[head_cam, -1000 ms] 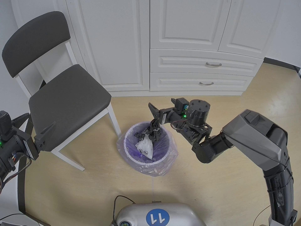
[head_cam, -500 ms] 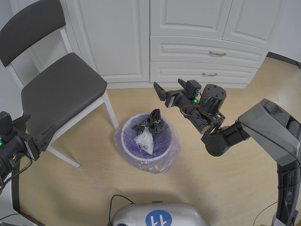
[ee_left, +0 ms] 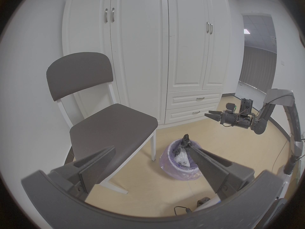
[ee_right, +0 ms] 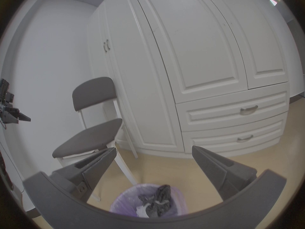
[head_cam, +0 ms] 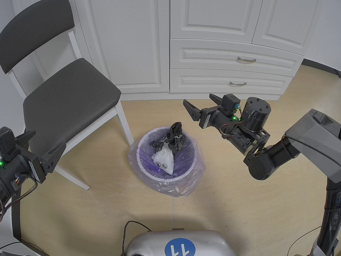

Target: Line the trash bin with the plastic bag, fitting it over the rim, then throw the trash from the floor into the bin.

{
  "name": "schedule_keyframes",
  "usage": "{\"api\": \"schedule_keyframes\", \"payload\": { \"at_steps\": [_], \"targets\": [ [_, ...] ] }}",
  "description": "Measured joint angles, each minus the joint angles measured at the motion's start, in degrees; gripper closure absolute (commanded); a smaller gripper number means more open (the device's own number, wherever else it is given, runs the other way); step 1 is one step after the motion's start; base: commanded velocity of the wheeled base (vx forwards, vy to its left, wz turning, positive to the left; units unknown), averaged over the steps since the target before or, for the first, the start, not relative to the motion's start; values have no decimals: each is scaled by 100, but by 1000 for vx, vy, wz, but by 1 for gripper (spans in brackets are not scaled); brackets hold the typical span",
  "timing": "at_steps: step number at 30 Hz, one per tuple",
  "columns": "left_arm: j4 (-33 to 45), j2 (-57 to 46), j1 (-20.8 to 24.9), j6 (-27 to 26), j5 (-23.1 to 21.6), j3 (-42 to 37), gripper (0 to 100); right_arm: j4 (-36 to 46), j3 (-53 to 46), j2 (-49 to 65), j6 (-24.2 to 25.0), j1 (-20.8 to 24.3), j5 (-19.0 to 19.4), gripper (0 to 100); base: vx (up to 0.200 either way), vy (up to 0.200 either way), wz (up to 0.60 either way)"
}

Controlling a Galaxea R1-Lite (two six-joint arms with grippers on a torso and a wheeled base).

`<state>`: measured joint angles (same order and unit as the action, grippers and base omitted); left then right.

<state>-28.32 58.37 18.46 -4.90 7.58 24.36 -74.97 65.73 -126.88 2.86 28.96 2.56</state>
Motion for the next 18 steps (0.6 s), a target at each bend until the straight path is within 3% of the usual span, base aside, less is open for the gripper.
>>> {"api": "schedule_keyframes", "payload": {
  "at_steps": [5,15,18],
  "targets": [
    [-1,-2,15,1,7,4,0,560,-247,232,6,-133,-16,0,0,0,0],
    [54,4,17,15,32,20,0,3270,-673,814,24,-413,-452,0,0,0,0],
    [73,28,9,15,68,23,0,3650,-862,1034,37,-510,-606,0,0,0,0]
  ]
}}
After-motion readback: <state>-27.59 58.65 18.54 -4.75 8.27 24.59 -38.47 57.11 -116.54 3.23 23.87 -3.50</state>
